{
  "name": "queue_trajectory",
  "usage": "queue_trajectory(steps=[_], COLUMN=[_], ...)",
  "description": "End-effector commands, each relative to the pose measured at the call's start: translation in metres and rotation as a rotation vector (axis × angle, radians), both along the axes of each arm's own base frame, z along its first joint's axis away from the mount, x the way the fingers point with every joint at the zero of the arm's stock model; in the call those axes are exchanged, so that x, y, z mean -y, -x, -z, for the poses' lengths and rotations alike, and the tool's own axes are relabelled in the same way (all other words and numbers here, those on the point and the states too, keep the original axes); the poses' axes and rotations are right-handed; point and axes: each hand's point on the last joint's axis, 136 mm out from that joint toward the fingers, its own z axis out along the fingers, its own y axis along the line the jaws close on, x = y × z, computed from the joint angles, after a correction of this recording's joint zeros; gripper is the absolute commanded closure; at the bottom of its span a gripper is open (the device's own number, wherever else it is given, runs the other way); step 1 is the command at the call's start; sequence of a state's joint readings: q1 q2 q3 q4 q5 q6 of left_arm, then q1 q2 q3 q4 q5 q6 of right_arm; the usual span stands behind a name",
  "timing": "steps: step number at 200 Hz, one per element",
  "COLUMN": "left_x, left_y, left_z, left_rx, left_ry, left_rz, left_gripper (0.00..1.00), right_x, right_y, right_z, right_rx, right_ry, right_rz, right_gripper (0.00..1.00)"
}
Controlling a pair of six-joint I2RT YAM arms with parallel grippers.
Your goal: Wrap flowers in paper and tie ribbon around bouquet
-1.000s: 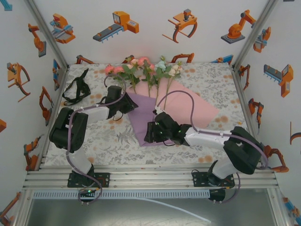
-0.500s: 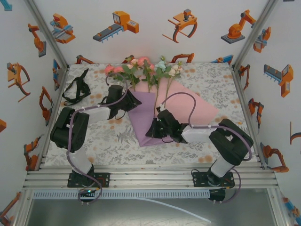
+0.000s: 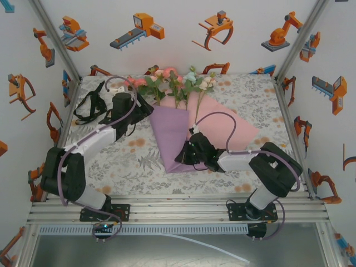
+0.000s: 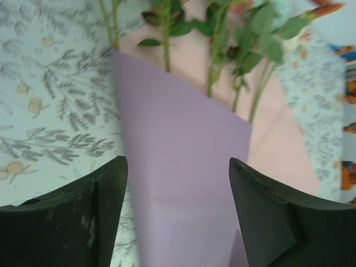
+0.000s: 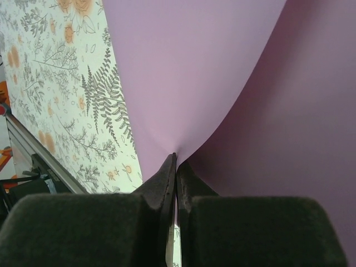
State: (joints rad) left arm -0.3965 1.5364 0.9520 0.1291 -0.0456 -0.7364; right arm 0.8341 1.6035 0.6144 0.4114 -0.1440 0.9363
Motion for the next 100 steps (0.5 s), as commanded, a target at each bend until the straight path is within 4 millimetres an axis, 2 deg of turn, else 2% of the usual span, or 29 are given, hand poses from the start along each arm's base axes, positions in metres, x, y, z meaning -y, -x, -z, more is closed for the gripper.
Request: queue_trajectory(steps=[1, 16, 44, 63, 74, 88, 100], left_x=[0.001, 0.008, 0.033, 0.037, 0.037, 0.038, 0.037], left_y=[-0.003, -0.010, -0.022, -0.026, -0.028, -0.029, -0.030], left_z=[0.034, 0.047, 0.060, 0.073, 0.081, 0.086, 0.092], left_rx=[-0.094, -0.119, -0.118, -0.143, -0.159, -0.166, -0.181], left_ry=[-0.052, -0.051, 0.009, -0.001, -0.002, 0.000, -0.007], left_rz=[0.010, 0.029, 0.112, 0.116, 0.108, 0.104, 0.095], left_gripper=[0.34, 0.39, 0.47, 0.55, 0.58, 0.62, 0.64], right_x=[0.005, 0.012, 0.018, 0.017, 0.017, 0.020, 0.026], right_y=[-0.006, -0.007, -0.007, -0.006, -0.006, -0.004, -0.003], right_z=[0.002, 0.004, 0.007, 0.006, 0.002, -0.006, -0.018], right_rx=[0.000, -0.006, -0.013, -0.019, -0.012, 0.005, 0.031], right_ry=[0.006, 0.041, 0.068, 0.065, 0.058, 0.050, 0.049], right_rz=[0.048, 0.077, 0.094, 0.087, 0.087, 0.088, 0.094], right_gripper=[0.92, 0.92, 0.92, 0.91, 0.85, 0.66, 0.59])
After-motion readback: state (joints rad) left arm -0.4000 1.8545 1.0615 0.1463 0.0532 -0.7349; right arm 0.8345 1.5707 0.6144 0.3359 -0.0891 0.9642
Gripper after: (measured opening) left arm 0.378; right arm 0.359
